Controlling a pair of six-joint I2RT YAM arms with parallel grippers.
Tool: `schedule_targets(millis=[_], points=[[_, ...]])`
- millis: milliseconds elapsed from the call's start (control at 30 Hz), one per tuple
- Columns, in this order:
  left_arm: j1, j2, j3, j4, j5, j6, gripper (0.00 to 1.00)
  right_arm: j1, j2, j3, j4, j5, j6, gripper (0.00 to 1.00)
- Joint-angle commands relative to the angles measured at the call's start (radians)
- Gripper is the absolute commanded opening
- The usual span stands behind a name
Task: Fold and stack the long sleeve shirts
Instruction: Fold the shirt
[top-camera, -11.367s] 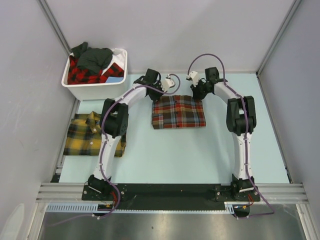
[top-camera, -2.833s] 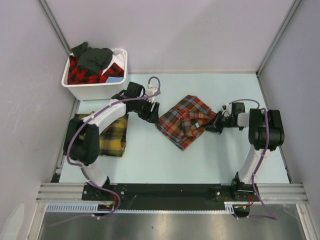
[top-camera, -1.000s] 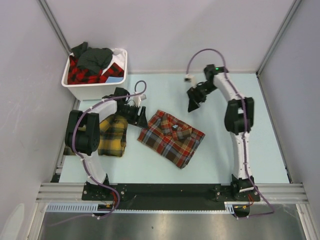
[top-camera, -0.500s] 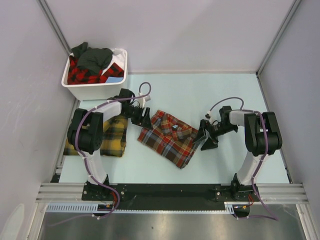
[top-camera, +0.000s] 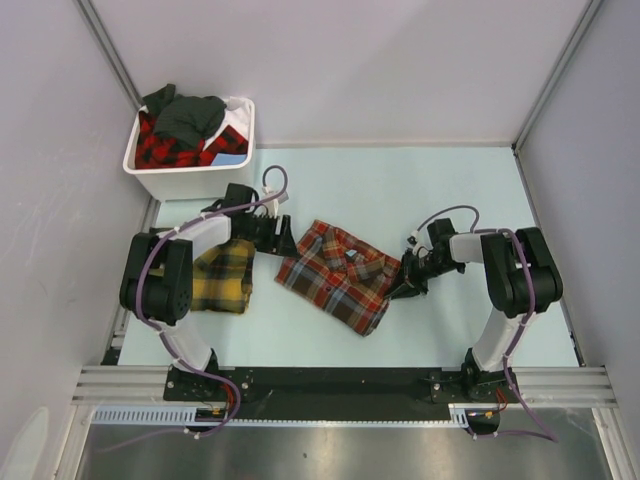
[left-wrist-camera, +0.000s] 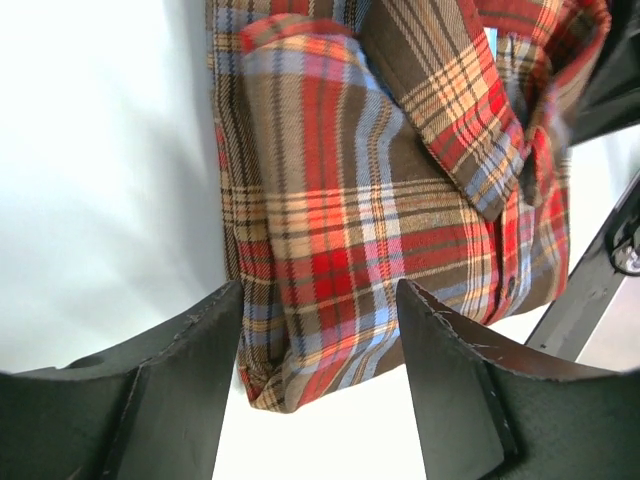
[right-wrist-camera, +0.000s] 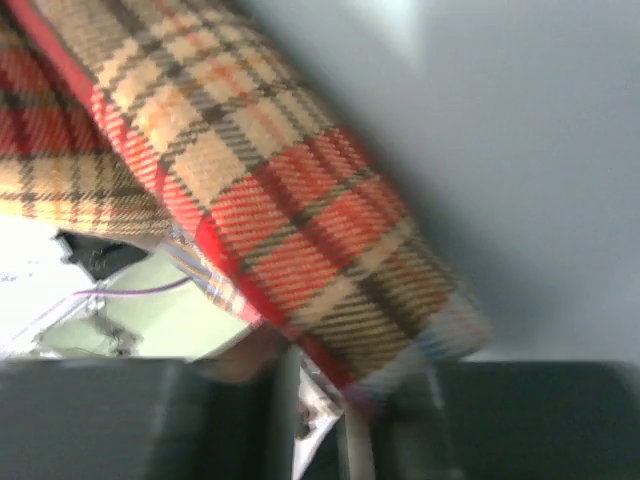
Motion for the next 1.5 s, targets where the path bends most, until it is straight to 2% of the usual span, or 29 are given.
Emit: schedule_targets(millis=[0,100,133,200,233,267,333,367,433,467,500,533,600,667,733,800,867,900,1000,1033,1167,1333,1433,1467], points=[[0.010,-0.086,-0.031,0.048,0.008,-0.028,0.68,-0.002,-0.003,0.031,0.012,0.179,-0.017,0.01],[0.013,-0.110,-0.042,0.029,0.014,-0.015,0.69,-0.026,0.018,0.126,-0.147,0.214,-0.158,0.00],[0.014,-0.118,-0.044,0.031,0.022,-0.017,0.69,-0.043,0.034,0.208,-0.201,0.234,-0.210,0.00],[0.014,-0.127,-0.057,0.037,0.040,-0.026,0.70,-0.060,0.099,0.301,-0.345,0.257,-0.383,0.00],[0.014,-0.129,-0.062,0.043,0.048,-0.044,0.70,-0.069,0.127,0.421,-0.390,0.306,-0.436,0.00],[0.014,-0.130,-0.077,0.049,0.065,-0.054,0.70,-0.084,0.159,0.477,-0.450,0.320,-0.553,0.00],[0.014,-0.132,-0.094,0.064,0.070,-0.086,0.70,-0.089,0.287,0.624,-0.524,0.383,-0.661,0.00],[0.014,-0.138,-0.119,0.069,0.082,-0.092,0.69,-0.089,0.339,0.766,-0.588,0.388,-0.769,0.00],[0.014,-0.152,-0.148,0.098,0.088,-0.126,0.68,-0.086,0.457,0.886,-0.624,0.427,-0.819,0.00],[0.014,-0.170,-0.178,0.107,0.094,-0.133,0.67,-0.083,0.483,1.002,-0.651,0.424,-0.838,0.02],[0.014,-0.181,-0.192,0.115,0.100,-0.138,0.66,-0.081,0.508,1.048,-0.667,0.429,-0.856,0.18],[0.014,-0.194,-0.205,0.132,0.097,-0.152,0.65,-0.083,0.535,1.091,-0.677,0.438,-0.859,0.27],[0.014,-0.236,-0.243,0.152,0.103,-0.169,0.65,-0.095,0.529,1.171,-0.708,0.434,-0.873,0.43],[0.014,-0.266,-0.287,0.173,0.111,-0.189,0.65,-0.101,0.476,1.192,-0.732,0.423,-0.890,0.50],[0.014,-0.299,-0.309,0.207,0.128,-0.215,0.66,-0.114,0.418,1.172,-0.733,0.386,-0.901,0.54],[0.014,-0.316,-0.330,0.235,0.128,-0.238,0.68,-0.129,0.294,1.081,-0.708,0.289,-0.890,0.54],[0.014,-0.316,-0.337,0.252,0.137,-0.250,0.69,-0.130,0.157,0.983,-0.650,0.186,-0.855,0.49],[0.014,-0.314,-0.338,0.265,0.140,-0.264,0.69,-0.127,0.114,0.883,-0.629,0.088,-0.832,0.43],[0.016,-0.296,-0.323,0.282,0.140,-0.293,0.69,-0.065,0.020,0.757,-0.578,-0.055,-0.749,0.31],[0.017,-0.285,-0.312,0.279,0.139,-0.295,0.69,-0.019,0.006,0.675,-0.526,-0.075,-0.713,0.30],[0.031,-0.271,-0.266,0.279,0.157,-0.305,0.69,0.081,-0.011,0.505,-0.351,-0.128,-0.587,0.30],[0.044,-0.276,-0.257,0.239,0.148,-0.296,0.70,0.118,0.098,0.415,-0.145,-0.100,-0.462,0.31],[0.070,-0.297,-0.298,0.230,0.113,-0.311,0.70,0.098,0.166,0.410,-0.133,-0.057,-0.430,0.35],[0.083,-0.305,-0.310,0.241,0.108,-0.321,0.70,0.094,0.163,0.413,-0.145,-0.030,-0.439,0.39]])
